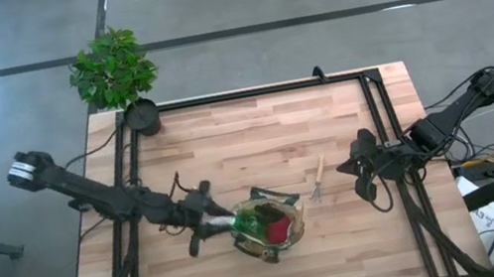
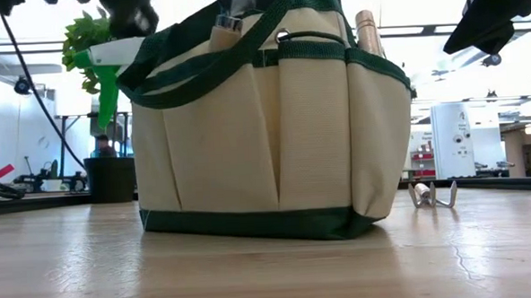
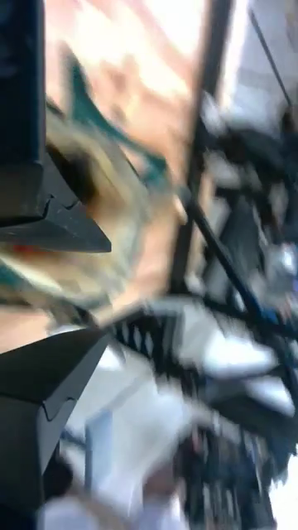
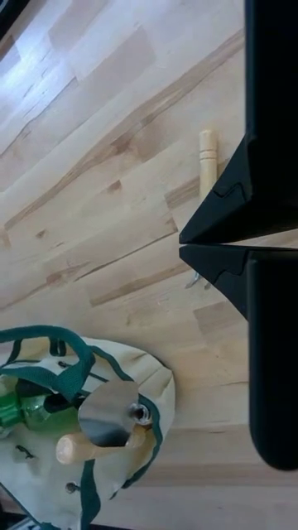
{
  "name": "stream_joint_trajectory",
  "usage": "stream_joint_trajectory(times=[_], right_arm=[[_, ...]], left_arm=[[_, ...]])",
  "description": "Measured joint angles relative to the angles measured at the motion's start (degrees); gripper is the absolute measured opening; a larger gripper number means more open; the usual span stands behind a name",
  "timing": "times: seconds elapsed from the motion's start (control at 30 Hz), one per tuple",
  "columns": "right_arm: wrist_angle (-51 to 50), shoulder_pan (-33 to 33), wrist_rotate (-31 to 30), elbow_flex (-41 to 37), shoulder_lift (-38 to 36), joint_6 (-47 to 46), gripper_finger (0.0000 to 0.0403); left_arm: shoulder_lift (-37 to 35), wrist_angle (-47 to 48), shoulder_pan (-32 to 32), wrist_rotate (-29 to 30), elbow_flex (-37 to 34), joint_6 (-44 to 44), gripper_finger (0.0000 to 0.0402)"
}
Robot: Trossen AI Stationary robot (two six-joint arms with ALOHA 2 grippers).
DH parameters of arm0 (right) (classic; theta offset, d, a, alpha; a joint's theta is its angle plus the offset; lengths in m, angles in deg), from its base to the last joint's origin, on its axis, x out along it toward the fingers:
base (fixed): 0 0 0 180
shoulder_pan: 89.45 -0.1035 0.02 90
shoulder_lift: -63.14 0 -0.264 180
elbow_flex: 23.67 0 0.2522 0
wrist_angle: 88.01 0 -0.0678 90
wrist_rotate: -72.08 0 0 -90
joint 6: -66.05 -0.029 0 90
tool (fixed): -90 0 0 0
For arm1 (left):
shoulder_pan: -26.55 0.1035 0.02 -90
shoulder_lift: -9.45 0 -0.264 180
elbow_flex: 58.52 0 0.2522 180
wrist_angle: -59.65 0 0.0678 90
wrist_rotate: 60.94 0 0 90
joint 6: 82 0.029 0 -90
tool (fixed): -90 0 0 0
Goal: Pick & Place Garden tools in Gardening bag
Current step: Adjust the gardening bag
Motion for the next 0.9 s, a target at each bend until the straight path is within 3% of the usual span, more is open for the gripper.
stream_joint_trajectory(times=[0.1, 0.3, 0.43, 0.67, 0.9], right_arm=[[0.06, 0.00, 0.59, 0.00, 0.01, -0.52, 0.0009], [8.66, -0.04, 8.60, -2.06, 0.99, 2.30, 0.0008], [17.36, -0.02, 11.58, -5.74, 2.44, 6.09, 0.0008], [27.38, 0.43, 14.11, -13.15, 5.28, 6.04, 0.0008], [41.70, 2.07, 15.77, -20.55, 9.51, 9.47, 0.0008]], left_arm=[[-4.55, 12.18, 0.04, 6.29, 0.00, -5.73, 0.0163], [-10.65, 29.13, -2.48, 11.17, 0.00, -18.99, 0.0155], [-10.57, 33.24, -5.14, 13.28, 0.00, -24.81, 0.0119], [-8.67, 36.03, -10.01, 13.96, -0.02, -32.37, 0.0016], [-7.62, 39.01, -13.51, 15.23, 0.10, -38.04, 0.0004]])
